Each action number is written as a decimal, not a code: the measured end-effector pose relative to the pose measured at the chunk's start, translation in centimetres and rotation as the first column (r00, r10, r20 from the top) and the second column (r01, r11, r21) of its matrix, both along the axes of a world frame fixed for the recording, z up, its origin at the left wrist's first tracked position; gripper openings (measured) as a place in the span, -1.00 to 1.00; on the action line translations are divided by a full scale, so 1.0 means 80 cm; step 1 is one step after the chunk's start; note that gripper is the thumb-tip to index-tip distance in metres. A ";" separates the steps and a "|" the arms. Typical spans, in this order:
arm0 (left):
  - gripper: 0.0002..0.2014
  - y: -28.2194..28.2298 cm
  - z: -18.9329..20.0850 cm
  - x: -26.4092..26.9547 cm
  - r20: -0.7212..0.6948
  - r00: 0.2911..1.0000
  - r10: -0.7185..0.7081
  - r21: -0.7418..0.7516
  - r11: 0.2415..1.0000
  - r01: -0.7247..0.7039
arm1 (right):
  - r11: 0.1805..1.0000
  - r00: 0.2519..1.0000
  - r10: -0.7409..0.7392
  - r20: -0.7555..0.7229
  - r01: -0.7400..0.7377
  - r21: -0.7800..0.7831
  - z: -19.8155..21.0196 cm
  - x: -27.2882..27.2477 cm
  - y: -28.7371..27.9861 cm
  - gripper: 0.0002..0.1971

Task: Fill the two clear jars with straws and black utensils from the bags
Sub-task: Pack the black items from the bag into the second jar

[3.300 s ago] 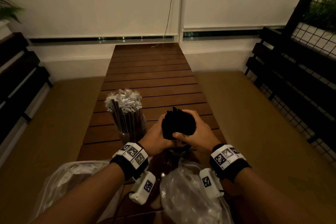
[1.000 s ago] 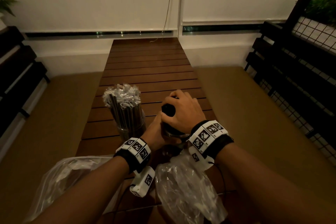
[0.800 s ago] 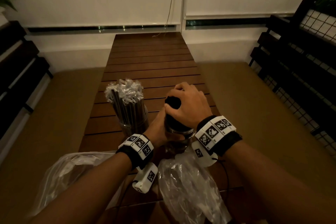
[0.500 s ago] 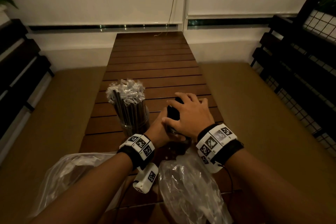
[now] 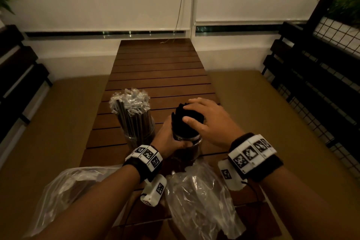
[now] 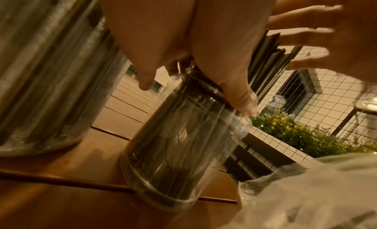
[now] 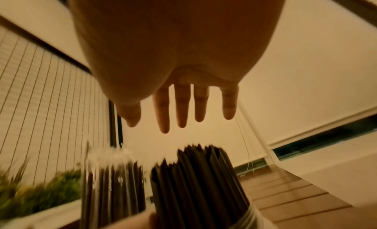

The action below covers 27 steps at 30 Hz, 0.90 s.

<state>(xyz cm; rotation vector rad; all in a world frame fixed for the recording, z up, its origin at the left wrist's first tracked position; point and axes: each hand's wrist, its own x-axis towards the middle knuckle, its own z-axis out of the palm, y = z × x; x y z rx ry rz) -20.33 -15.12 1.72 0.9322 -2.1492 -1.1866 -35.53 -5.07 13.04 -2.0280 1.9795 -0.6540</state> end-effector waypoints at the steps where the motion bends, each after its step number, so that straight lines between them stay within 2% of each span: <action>1: 0.00 0.001 0.003 0.000 0.001 1.000 0.016 -0.008 1.000 -0.016 | 0.999 0.999 -0.028 0.026 0.029 -0.037 0.004 -0.006 0.012 -0.52; 4: 0.01 0.006 0.008 -0.001 -0.016 1.000 0.025 0.039 0.999 -0.024 | 0.993 0.992 -0.102 0.067 0.106 -0.057 0.016 -0.021 0.060 -0.56; 7: 0.04 0.013 0.011 0.001 -0.006 0.999 0.041 0.091 0.995 -0.041 | 0.988 0.980 -0.157 0.122 0.156 0.016 0.009 -0.025 0.116 -0.52; 10: 0.24 0.017 0.017 0.007 0.014 0.997 0.079 0.160 0.984 -0.080 | 0.987 0.983 -0.124 0.136 0.108 0.123 -0.020 -0.012 0.160 -0.41; 13: 0.22 0.034 0.034 0.018 0.075 0.992 0.105 0.153 0.982 -0.115 | 0.978 0.989 -0.062 0.135 0.033 0.208 -0.046 0.011 0.186 -0.22; 16: 0.13 0.061 0.048 0.035 0.089 0.976 0.198 0.136 0.968 -0.209 | 0.975 1.000 -0.017 0.018 0.012 0.223 -0.075 0.033 0.198 -0.01; 18: 0.04 0.081 0.057 0.048 0.098 0.966 0.239 0.088 0.965 -0.248 | 0.983 0.993 0.001 -0.115 0.021 0.184 -0.097 0.046 0.197 0.06; 20: -0.11 0.105 0.069 0.064 0.086 0.962 0.260 0.015 0.965 -0.262 | 0.980 0.982 0.010 -0.187 0.028 0.196 -0.112 0.058 0.193 0.11; 23: -0.34 0.144 0.086 0.099 0.017 0.961 0.276 -0.039 0.961 -0.275 | 0.959 0.979 0.064 -0.193 -0.007 0.283 -0.130 0.071 0.190 0.13; 27: -0.55 0.184 0.074 0.154 0.054 0.960 0.275 -0.033 0.961 -0.274 | 0.924 0.971 0.109 -0.213 -0.020 0.381 -0.142 0.087 0.185 0.18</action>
